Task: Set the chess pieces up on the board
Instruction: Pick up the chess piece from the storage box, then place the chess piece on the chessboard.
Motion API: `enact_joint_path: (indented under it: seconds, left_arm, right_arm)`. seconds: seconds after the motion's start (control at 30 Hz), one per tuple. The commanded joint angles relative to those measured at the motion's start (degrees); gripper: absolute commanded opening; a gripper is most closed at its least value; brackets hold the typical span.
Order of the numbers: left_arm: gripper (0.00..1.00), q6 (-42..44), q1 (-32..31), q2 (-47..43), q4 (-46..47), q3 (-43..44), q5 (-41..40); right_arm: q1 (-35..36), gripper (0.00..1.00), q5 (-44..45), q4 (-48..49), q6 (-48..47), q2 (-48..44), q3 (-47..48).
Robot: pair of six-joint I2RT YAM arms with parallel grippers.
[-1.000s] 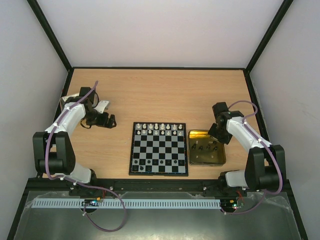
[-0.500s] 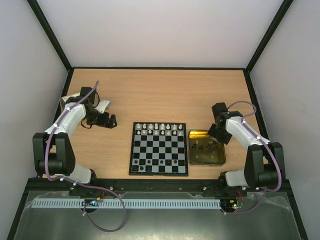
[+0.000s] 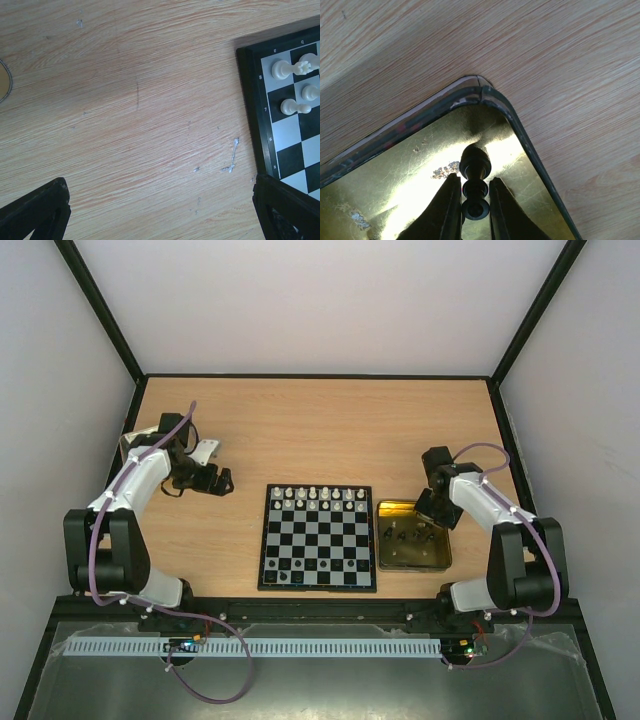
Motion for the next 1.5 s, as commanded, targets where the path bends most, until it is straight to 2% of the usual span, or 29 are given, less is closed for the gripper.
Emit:
enact_joint_path:
  seconds: [0.0,0.07,0.2,0.53,0.67,0.83,0.97,1.17,1.3,1.47]
  left_arm:
    - [0.99,-0.6,-0.2,-1.4,-0.4,1.0,0.4]
    - [0.99,-0.6,-0.2,-1.6,-0.3,0.8,0.5]
    - [0.99,-0.6,-0.2,-1.4,-0.1,0.8,0.6]
    - [0.99,-0.6,-0.2,-1.6,0.1,0.5,1.4]
    - [0.99,-0.6,-0.2,-1.7,0.4,0.3,1.8]
    - [0.99,-0.6,-0.2,-2.2,0.5,0.2,2.0]
    - [0.99,-0.8,-0.2,-2.7,0.6,0.1,2.0]
    - [0.99,-0.9,-0.2,-3.3,0.8,0.0,1.9]
    - [0.99,-0.9,-0.2,-3.6,0.9,0.0,1.9]
    - [0.99,-1.0,-0.2,-4.2,1.0,-0.2,1.8]
  right_arm:
    - [-0.2,0.13,1.5,0.5,0.2,1.0,-0.6]
    - [-0.2,0.13,1.5,0.7,0.1,1.2,-0.7]
    - [-0.2,0.03,1.3,0.6,0.1,1.6,-0.6]
    - [1.1,0.02,0.9,-6.7,0.5,-2.9,7.2]
    - [9.3,0.02,2.5,-11.9,3.2,-5.2,10.9]
    - [23.7,0.02,3.4,-16.9,7.9,-6.0,15.2]
    - [36.7,0.02,5.2,-19.5,12.4,-3.3,19.7]
    - [55.1,0.02,4.2,-18.3,16.9,4.4,25.5]
    - [61.4,0.02,1.8,-15.1,17.0,9.2,27.8]
    - [63.4,0.02,-0.7,-11.8,15.3,12.6,28.9]
